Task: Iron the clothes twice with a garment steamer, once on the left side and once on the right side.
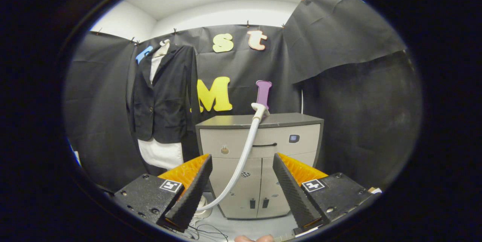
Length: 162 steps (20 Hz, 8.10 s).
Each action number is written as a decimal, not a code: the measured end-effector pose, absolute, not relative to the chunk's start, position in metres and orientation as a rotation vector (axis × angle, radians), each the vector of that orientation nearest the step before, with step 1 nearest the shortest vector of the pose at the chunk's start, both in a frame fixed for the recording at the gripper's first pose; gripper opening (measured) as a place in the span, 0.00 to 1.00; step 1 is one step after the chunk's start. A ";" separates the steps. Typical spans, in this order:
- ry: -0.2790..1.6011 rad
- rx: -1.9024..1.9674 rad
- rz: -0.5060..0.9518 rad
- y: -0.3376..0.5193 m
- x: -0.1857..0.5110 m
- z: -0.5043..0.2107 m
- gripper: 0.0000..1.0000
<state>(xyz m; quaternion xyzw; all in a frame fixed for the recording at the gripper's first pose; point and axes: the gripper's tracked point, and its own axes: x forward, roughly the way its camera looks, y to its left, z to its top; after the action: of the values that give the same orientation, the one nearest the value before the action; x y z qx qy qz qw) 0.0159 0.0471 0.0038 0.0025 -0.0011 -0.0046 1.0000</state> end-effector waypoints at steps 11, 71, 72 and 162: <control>0.017 0.086 -0.129 0.079 0.064 0.027 1.00; 0.198 0.190 -0.093 0.079 0.340 0.185 0.39; 0.181 0.179 -0.069 0.096 0.330 0.191 0.39; 0.239 -0.167 0.084 0.376 0.267 0.026 0.39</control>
<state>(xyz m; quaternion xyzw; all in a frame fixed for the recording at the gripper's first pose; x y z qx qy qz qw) 0.2669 0.3761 0.0261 -0.0834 0.1189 0.0418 0.9885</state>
